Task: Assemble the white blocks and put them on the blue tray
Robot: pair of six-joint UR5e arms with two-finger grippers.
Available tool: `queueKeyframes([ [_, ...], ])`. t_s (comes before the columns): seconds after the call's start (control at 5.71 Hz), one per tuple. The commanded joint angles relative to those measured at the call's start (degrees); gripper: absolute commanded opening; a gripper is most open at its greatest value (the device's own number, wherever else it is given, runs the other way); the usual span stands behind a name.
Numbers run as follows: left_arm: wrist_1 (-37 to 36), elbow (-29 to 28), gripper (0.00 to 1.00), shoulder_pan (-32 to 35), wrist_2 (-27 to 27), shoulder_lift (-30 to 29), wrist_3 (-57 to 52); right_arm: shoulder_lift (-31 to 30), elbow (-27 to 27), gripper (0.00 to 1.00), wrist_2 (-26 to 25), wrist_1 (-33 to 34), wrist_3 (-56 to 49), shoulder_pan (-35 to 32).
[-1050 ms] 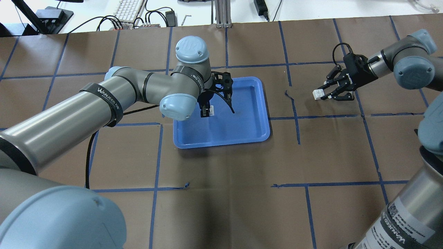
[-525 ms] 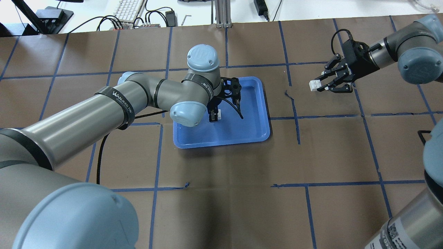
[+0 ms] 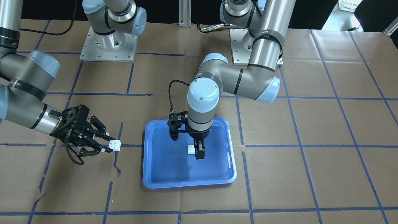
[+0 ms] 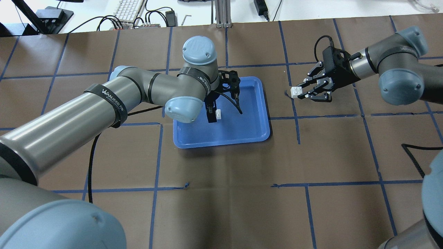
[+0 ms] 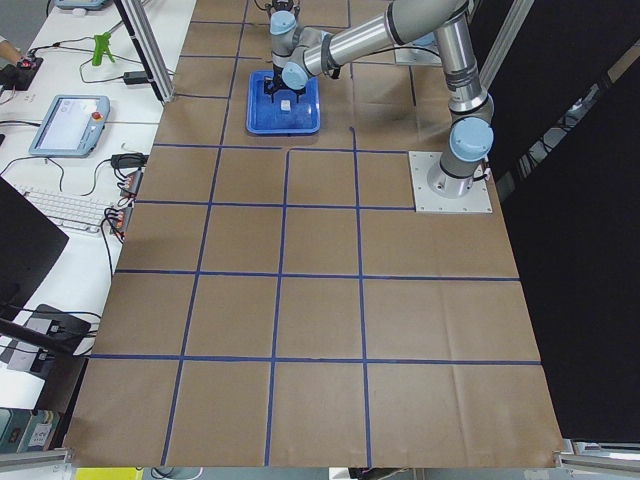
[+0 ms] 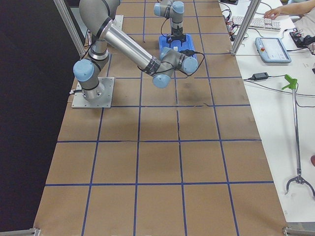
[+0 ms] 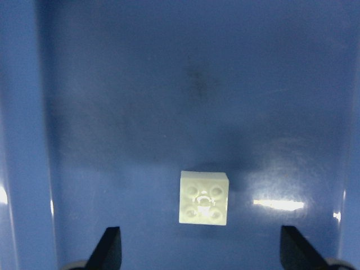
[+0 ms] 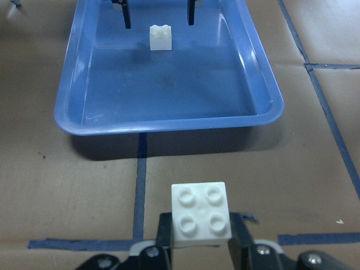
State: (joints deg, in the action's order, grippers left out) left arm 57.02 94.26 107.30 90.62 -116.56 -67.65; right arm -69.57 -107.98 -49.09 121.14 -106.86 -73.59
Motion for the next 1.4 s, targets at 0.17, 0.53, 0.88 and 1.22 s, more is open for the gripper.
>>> queueKeyframes([
  [0.17, 28.07, -1.45, 0.99, -6.48, -0.01, 19.82, 0.23, 1.27, -4.25, 0.24, 0.22, 23.18, 23.28, -13.54],
  [0.53, 35.6, -4.16, 0.99, -9.47, 0.26, 23.3, 7.3, 6.87, -3.91, 0.24, -0.04, 36.48, 34.84, -19.56],
  [0.88, 35.18, -6.1, 0.99, -12.37, 0.17, 24.1, 32.7, 11.03, -3.64, 0.24, -0.48, 40.93, 36.46, -20.63],
  [1.22, 34.74, -6.9, 0.99, -13.08, 0.26, 26.46, 58.71, 12.62, -2.15, 0.24, -0.84, 40.93, 38.81, -20.8],
])
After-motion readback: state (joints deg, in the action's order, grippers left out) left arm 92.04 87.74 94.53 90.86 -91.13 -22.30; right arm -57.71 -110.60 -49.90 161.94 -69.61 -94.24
